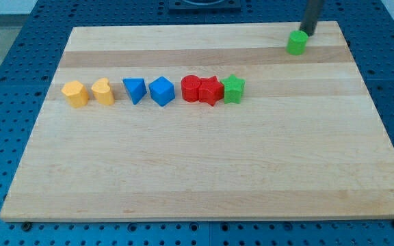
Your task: Place the green circle to the right of the green star
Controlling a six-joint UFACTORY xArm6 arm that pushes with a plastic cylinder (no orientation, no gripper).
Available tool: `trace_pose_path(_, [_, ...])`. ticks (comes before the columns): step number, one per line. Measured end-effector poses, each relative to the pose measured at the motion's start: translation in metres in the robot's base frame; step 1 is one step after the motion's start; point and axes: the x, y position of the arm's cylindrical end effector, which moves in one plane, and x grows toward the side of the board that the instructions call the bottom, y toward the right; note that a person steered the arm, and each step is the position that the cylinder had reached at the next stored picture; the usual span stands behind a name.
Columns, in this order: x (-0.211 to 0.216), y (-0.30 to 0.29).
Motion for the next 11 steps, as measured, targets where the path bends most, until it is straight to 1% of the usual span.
trace_pose_path(1, [0.06, -0.045])
trace_pose_path(2, [0.088, -0.06])
trace_pose_path(3, [0.083, -0.057])
trace_pose_path(4, [0.082, -0.04])
trace_pose_path(5, [0.093, -0.035])
trace_pose_path(6, [0.113, -0.052])
trace_pose_path(7, [0.111, -0.037])
trace_pose_path(8, [0.114, 0.015])
trace_pose_path(9, [0.13, 0.02])
trace_pose_path(11, [0.133, -0.046])
